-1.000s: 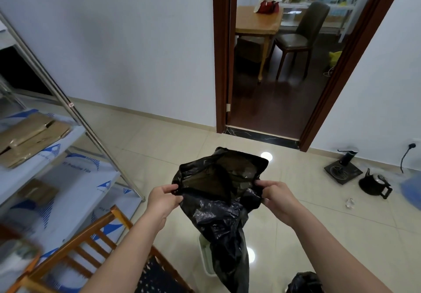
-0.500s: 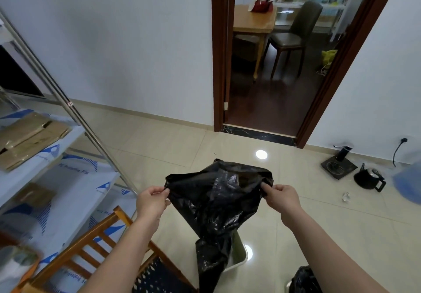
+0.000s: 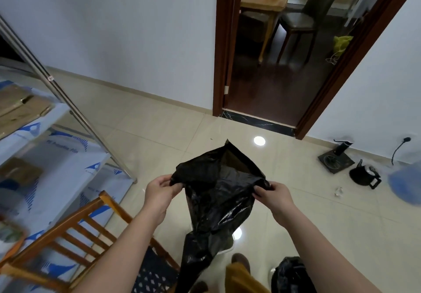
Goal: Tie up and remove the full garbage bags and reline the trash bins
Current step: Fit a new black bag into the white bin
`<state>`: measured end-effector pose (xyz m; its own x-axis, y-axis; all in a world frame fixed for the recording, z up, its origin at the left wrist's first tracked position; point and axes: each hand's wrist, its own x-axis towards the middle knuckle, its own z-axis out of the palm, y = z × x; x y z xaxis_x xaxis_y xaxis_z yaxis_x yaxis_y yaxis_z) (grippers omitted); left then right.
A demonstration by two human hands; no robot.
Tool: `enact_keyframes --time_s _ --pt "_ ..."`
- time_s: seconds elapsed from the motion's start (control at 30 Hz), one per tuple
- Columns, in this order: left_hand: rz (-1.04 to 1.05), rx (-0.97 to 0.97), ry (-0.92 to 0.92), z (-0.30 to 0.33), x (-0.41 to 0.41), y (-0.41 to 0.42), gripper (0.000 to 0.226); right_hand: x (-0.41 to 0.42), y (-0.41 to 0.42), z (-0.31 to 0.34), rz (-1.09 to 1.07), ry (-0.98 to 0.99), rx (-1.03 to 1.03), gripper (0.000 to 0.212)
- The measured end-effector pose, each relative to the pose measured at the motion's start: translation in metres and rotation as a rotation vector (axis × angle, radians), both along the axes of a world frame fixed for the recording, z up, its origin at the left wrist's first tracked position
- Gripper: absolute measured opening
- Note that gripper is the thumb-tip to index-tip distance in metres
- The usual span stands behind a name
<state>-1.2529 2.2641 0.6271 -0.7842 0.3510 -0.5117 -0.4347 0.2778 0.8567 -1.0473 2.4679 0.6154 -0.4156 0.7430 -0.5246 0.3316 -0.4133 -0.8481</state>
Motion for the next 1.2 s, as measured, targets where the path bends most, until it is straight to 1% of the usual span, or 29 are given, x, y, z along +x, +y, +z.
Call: enact_keyframes --time_s 0.03,0.1,0.2,0.27,0.3,0.43,0.53,0.63,0.73,1.0,1.1,1.2 --pt "0.021 -0.014 0.003 -0.004 0.002 0.004 0.028 0.0 0.006 -0.003 0.026 -0.028 0.009 0.003" --pt "0.075 -0.063 0.004 -0.012 0.005 0.012 0.022 0.003 0.022 -0.012 0.061 -0.087 0.026 0.008" --pt "0.121 -0.232 0.065 -0.026 0.008 0.023 0.011 0.009 0.044 -0.025 0.12 -0.166 0.032 0.006" --pt "0.176 -0.312 0.069 -0.038 0.01 0.028 0.016 0.011 0.059 -0.037 0.141 -0.225 0.037 0.004" --pt "0.201 -0.326 0.036 -0.044 0.013 0.031 0.017 0.012 0.065 -0.043 0.15 -0.254 0.044 0.006" --pt "0.306 -0.228 -0.181 -0.071 0.026 0.044 0.013 0.009 0.079 -0.076 0.193 -0.298 0.008 0.004" --pt "0.344 -0.179 -0.271 -0.095 0.038 0.053 0.01 0.002 0.078 -0.104 0.249 -0.312 -0.035 0.002" --pt "0.372 -0.184 -0.306 -0.12 0.047 0.058 0.007 -0.004 0.074 -0.134 0.31 -0.327 -0.068 0.009" --pt "0.447 -0.129 -0.362 -0.147 0.05 0.061 0.004 -0.006 0.068 -0.166 0.337 -0.341 -0.089 0.003" --pt "0.638 0.04 -0.486 -0.247 0.041 0.064 0.01 -0.021 0.064 -0.265 0.287 -0.381 -0.105 0.005" --pt "0.683 0.079 -0.5 -0.286 0.034 0.065 0.014 -0.035 0.067 -0.297 0.261 -0.373 -0.087 0.005" --pt "0.702 0.091 -0.495 -0.321 0.029 0.063 0.016 -0.048 0.071 -0.328 0.246 -0.352 -0.083 0.015"
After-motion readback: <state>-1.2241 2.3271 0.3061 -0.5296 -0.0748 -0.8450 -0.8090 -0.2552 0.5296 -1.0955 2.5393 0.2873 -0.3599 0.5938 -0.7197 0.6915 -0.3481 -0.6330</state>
